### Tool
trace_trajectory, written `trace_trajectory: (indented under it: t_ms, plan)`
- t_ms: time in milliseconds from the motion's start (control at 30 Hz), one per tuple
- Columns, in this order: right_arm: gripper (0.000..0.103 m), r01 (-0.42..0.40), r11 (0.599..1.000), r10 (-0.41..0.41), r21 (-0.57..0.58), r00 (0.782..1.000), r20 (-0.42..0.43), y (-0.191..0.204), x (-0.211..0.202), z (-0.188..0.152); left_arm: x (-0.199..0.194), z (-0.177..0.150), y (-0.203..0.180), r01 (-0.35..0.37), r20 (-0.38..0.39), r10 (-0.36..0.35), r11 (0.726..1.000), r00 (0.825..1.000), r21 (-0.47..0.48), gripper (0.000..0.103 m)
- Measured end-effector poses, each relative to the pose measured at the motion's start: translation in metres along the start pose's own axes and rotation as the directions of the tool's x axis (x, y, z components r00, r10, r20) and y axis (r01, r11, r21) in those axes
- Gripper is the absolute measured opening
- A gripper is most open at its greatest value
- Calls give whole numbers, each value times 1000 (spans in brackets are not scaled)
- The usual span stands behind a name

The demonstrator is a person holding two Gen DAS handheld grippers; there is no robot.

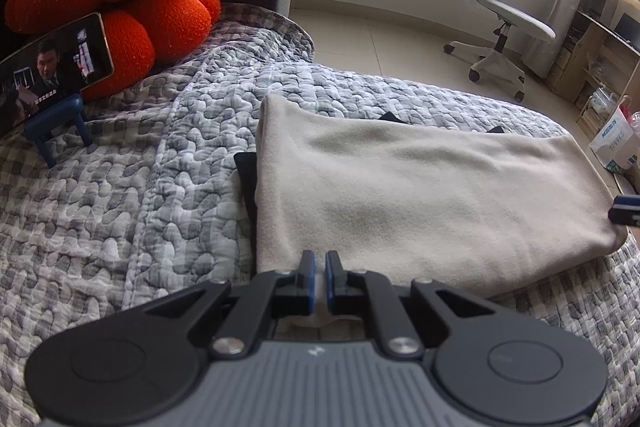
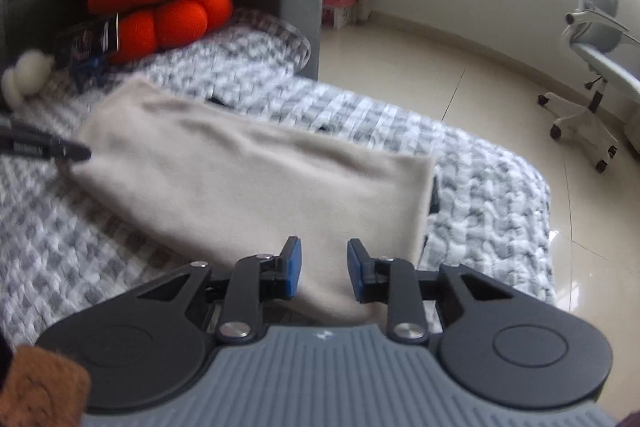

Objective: Fold clothes

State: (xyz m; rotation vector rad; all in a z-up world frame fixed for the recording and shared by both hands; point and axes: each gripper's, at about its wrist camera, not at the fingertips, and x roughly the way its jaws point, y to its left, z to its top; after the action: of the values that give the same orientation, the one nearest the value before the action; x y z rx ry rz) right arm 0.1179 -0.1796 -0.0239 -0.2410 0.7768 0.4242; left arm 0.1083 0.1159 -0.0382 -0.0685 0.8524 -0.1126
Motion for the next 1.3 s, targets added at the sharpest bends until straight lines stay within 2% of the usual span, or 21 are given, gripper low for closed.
trace_trajectory:
  t_ms: [67, 167, 900, 1300]
  plan:
    - [30, 33, 999, -34, -15, 997, -65, 2, 14, -4, 0, 0, 0, 1, 0, -1, 1000, 1000, -1, 8]
    - [28, 38, 999, -38, 7, 996, -84, -3, 20, -5, 1, 0, 1, 0, -1, 0, 1000, 1000, 1, 8]
    - [27, 44, 991, -29, 125, 992, -119, -36, 17, -8, 1, 1, 2, 7, -4, -7, 1000, 1000, -20, 8]
    - [27, 44, 990, -26, 131, 991, -134, -40, 18, -6, 2, 2, 1, -1, -10, 0, 1000, 1000, -16, 8]
